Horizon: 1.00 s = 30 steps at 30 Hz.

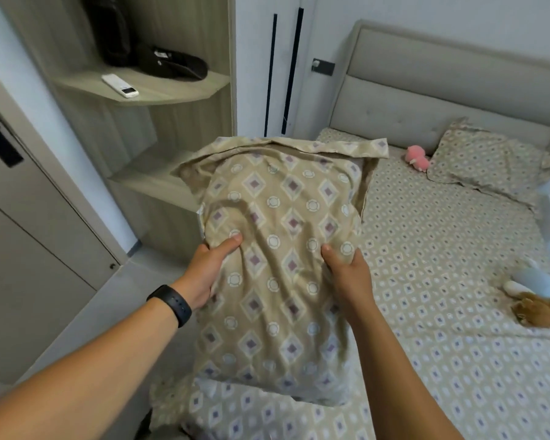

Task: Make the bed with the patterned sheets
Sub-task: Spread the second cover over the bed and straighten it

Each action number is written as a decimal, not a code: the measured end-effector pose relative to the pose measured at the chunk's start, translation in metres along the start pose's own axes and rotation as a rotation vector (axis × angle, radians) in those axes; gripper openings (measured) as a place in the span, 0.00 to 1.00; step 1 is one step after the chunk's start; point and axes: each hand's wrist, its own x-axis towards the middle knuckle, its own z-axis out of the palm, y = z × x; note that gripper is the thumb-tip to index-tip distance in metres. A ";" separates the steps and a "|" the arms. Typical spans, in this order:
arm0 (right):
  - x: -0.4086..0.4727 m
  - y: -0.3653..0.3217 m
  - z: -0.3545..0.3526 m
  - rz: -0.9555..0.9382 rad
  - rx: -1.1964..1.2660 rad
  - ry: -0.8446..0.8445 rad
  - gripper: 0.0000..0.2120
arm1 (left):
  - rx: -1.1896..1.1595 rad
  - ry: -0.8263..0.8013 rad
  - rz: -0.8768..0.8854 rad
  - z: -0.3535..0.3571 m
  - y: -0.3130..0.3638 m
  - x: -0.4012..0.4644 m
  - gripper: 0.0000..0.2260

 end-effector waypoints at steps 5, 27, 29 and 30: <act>-0.007 -0.004 0.110 0.053 0.128 0.038 0.15 | 0.056 -0.080 -0.006 -0.095 0.050 0.027 0.30; 0.065 -0.011 0.286 0.169 0.127 0.335 0.15 | 0.498 -0.536 0.060 -0.200 0.168 0.187 0.29; 0.087 -0.013 0.308 0.209 0.165 0.407 0.14 | 0.532 -0.585 0.059 -0.203 0.181 0.221 0.26; 0.105 -0.013 0.328 0.235 0.193 0.457 0.14 | 0.553 -0.624 0.049 -0.208 0.194 0.248 0.25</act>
